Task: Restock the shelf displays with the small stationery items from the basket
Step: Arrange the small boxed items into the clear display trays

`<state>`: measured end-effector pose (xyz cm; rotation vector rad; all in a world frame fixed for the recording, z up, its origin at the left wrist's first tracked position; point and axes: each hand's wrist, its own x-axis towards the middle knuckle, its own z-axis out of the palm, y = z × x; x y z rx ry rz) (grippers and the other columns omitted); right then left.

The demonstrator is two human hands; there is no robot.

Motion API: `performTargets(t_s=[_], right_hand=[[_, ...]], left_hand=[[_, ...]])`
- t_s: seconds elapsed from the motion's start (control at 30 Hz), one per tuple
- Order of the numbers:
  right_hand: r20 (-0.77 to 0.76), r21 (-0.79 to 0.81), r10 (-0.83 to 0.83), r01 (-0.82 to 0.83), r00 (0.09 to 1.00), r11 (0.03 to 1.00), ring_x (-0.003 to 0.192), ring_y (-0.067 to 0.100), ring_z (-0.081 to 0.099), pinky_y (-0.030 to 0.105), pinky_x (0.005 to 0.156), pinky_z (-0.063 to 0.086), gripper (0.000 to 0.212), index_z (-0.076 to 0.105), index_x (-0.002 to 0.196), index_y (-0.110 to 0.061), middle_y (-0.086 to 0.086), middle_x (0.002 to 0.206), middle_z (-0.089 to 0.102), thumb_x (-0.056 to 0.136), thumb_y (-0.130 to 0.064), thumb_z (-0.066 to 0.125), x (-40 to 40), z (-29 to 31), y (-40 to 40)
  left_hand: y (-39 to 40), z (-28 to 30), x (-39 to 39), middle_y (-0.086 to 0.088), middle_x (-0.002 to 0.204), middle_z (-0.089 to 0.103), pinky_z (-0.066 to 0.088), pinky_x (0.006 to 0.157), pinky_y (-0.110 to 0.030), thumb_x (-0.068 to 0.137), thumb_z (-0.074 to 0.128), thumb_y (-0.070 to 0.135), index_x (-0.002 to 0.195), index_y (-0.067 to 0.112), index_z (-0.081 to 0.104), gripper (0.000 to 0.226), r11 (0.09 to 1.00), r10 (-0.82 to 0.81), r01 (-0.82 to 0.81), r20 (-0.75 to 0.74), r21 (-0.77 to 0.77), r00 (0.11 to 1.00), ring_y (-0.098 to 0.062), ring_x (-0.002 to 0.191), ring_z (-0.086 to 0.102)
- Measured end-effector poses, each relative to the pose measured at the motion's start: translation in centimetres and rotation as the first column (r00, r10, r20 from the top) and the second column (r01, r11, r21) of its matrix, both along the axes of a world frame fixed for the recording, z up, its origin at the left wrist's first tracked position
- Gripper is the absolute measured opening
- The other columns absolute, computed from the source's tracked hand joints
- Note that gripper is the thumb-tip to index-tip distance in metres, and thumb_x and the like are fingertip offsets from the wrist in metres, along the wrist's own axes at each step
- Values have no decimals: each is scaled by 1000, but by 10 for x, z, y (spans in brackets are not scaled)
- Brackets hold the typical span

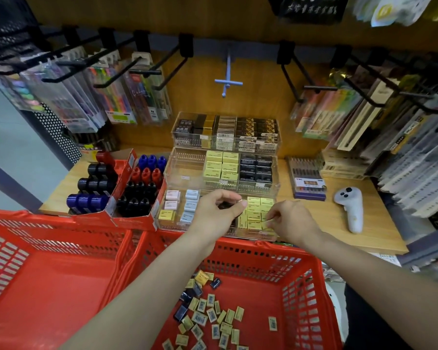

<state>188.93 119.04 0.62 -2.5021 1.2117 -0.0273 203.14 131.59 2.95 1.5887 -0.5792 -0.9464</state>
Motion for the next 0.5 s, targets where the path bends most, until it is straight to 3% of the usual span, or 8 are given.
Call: performTargets(t_s=[0.13, 0.2, 0.27, 0.33, 0.43, 0.5], right_hand=[[-69, -173, 67, -78, 995, 982, 104, 14, 57, 28, 88, 48, 16, 74, 100, -26, -8, 101, 72, 91, -36, 67, -8, -2, 1], [-114, -238, 102, -127, 988, 963, 109, 15, 50, 30, 94, 43, 23, 73, 105, -27, -7, 109, 66, 91, -42, 63, -10, -3, 2], [-188, -219, 129, -170, 974, 961, 113, 17, 48, 33, 97, 41, 31, 71, 112, -24, -3, 117, 59, 90, -46, 63, -9, 0, 1], [-269, -165, 162, -211, 949, 964, 113, 20, 53, 33, 96, 44, 37, 69, 116, -21, 1, 119, 60, 89, -45, 65, -6, 5, -2], [-246, -75, 162, -186, 956, 980, 102, 20, 63, 26, 85, 49, 31, 68, 119, -18, 5, 114, 67, 92, -32, 66, -4, 9, -2], [-235, -86, 155, -179, 960, 980, 97, 21, 66, 29, 86, 52, 23, 70, 115, -18, 5, 107, 71, 95, -26, 63, -4, 9, 1]], left_hand=[[1, -4, 1, 5, 103, 65, 42, 59, 0, 88, 74, 17, 94, 19, 69, 8, 1000, -10, 10, 47, -4, 999, 20, 77, 54], [2, -4, 0, 2, 103, 65, 44, 59, -2, 88, 74, 17, 92, 20, 70, 7, 1000, -16, 16, 46, -4, 999, 13, 79, 57], [3, -3, 0, 2, 103, 66, 47, 64, -8, 88, 74, 17, 92, 21, 70, 7, 1000, -21, 21, 37, 4, 999, 8, 82, 58], [4, -2, 0, 2, 104, 66, 46, 62, -5, 88, 74, 17, 92, 21, 70, 7, 1000, -25, 25, 39, 5, 999, 12, 78, 58], [6, -1, 0, 1, 105, 66, 46, 65, -6, 88, 74, 17, 93, 20, 70, 7, 1000, -27, 27, 39, 3, 999, 10, 81, 57], [8, 1, -2, 2, 104, 66, 49, 75, -15, 88, 73, 16, 94, 19, 69, 8, 999, -35, 35, 26, 0, 999, 3, 87, 58]])
